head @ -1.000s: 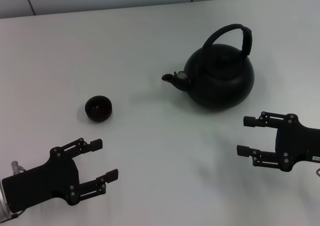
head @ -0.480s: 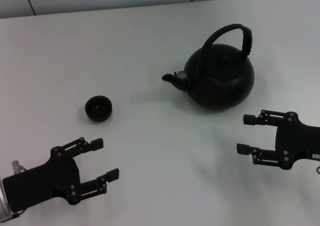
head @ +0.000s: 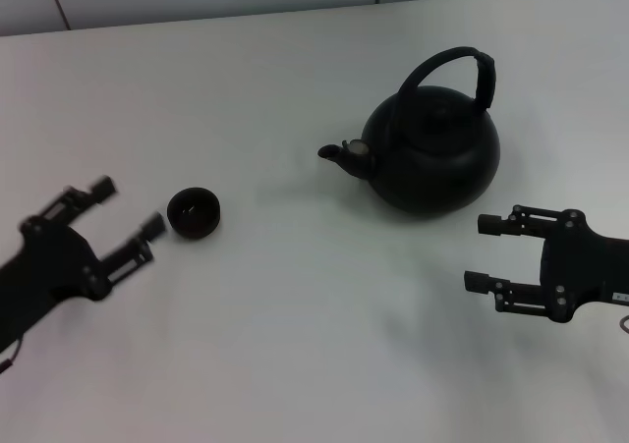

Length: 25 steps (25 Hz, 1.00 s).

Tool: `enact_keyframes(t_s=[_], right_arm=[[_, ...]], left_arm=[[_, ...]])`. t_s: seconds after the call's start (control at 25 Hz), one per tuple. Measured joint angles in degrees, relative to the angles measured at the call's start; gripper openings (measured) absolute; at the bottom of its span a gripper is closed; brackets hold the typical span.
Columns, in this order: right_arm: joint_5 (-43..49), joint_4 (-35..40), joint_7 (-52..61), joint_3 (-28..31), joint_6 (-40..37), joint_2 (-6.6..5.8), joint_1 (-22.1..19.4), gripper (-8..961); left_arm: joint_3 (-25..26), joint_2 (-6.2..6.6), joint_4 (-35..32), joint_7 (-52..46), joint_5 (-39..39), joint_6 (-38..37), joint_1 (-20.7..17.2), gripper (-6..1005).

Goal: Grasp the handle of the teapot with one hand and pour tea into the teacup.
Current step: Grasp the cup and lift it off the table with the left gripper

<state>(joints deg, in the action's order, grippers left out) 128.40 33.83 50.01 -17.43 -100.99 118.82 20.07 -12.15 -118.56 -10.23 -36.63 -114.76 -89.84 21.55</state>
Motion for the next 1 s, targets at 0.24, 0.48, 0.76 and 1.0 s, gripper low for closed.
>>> enact_keyframes(t_s=[0.24, 0.48, 0.76, 1.0], right_arm=[[-0.15, 0.81, 0.00, 0.11, -0.07, 0.04, 0.55, 695], [-0.18, 0.88, 0.22, 0.12, -0.04, 0.07, 1.04, 694], [-0.18, 1.10, 0.25, 0.12, 0.01, 0.05, 1.22, 694], [-0.17, 1.34, 0.36, 0.11, 0.40, 0.12, 1.20, 694]], left_arm=[[3.61, 0.00, 2.19, 3.27, 0.00, 1.26, -0.25, 780], [3.28, 0.00, 2.23, 3.99, -0.20, 1.77, 0.05, 780], [1.36, -0.09, 2.84, 7.04, -1.24, 7.60, 0.40, 781], [-2.07, -0.09, 2.85, 7.28, -1.34, 12.44, 1.05, 781]])
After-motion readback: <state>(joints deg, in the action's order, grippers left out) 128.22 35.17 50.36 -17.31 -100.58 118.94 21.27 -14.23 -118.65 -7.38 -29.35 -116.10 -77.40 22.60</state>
